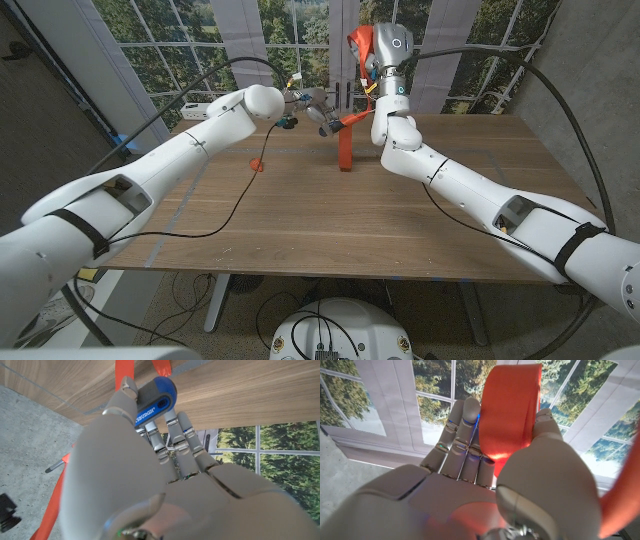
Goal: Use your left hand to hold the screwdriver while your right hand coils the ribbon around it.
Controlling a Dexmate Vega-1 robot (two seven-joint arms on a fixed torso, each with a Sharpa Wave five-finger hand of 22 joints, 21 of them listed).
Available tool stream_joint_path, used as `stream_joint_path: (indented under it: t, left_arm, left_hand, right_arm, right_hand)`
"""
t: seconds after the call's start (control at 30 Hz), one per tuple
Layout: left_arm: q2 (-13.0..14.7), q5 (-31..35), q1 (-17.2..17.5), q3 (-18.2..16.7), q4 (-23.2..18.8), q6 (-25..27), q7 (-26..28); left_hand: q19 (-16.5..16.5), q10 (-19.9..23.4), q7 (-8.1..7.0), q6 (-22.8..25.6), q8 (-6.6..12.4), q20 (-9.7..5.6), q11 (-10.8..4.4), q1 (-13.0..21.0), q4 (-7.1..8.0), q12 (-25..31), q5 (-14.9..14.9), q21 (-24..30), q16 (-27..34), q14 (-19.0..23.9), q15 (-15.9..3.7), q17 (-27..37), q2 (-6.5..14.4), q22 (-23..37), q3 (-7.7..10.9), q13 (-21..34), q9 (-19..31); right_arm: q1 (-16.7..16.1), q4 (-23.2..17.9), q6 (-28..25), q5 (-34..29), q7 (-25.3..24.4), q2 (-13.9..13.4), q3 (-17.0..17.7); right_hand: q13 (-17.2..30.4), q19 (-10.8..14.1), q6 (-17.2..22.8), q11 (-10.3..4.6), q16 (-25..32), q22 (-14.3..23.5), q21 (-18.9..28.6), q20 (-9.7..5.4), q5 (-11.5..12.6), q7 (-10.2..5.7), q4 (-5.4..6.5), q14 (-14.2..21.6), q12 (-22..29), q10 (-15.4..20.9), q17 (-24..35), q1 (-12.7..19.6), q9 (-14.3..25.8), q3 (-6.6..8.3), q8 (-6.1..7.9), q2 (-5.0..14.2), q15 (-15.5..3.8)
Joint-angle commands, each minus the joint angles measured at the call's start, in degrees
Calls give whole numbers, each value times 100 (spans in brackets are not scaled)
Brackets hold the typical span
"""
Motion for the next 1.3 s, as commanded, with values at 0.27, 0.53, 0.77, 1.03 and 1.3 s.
stream_joint_path:
  t: [0.27,0.53,0.77,1.03,1.3]
  left_arm:
    - [-285,183,-105,47,405,192,512]
    - [-387,215,-129,79,487,210,711]
    - [-469,167,-130,58,568,125,862]
    - [-524,193,-162,101,589,100,946]
    - [-574,177,-179,90,607,99,1025]
  left_hand:
    - [56,201,143,460,80,-10,-117,697,89,41,43,41,17,1116,-1504,1728,793,-2,76,101,10]
    - [57,179,173,433,59,0,-81,718,88,39,48,43,1,1126,-1504,1711,795,-4,79,138,8]
    - [47,165,193,416,46,7,-50,732,89,31,52,41,-14,1124,-1503,1702,799,-6,83,155,7]
    - [19,159,233,399,32,24,-29,749,92,30,55,35,-36,1102,-1502,1697,813,-5,91,182,9]
    - [18,135,262,345,6,34,-4,766,92,16,58,37,-48,1095,-1502,1694,821,-5,96,194,11]
  right_arm:
    - [-621,-1298,-424,-997,187,-254,228]
    - [-1201,-1928,-740,-1380,297,-365,376]
    - [-1856,-2496,-937,-1759,248,-429,428]
    - [-2518,-2984,-1043,-2200,235,-410,434]
    - [-3313,-3473,-1104,-2526,112,-416,586]
  right_hand:
    - [1524,0,-62,-149,-50,18,35,-241,-40,18,28,100,-15,141,-33,1387,33,49,-22,1300,-476]
    - [1547,4,-47,-129,10,17,56,-230,-61,43,20,173,6,161,-1,1400,57,50,-27,1282,-472]
    - [1547,12,-36,-121,15,14,69,-216,-71,63,17,166,13,185,1,1408,73,55,-33,1282,-466]
    - [1580,32,-23,-111,22,11,85,-193,-83,116,9,186,33,186,-25,1411,89,50,-44,1264,-474]
    - [1565,44,1,-90,51,7,95,-174,-89,133,7,195,34,216,2,1418,96,59,-56,1275,-462]
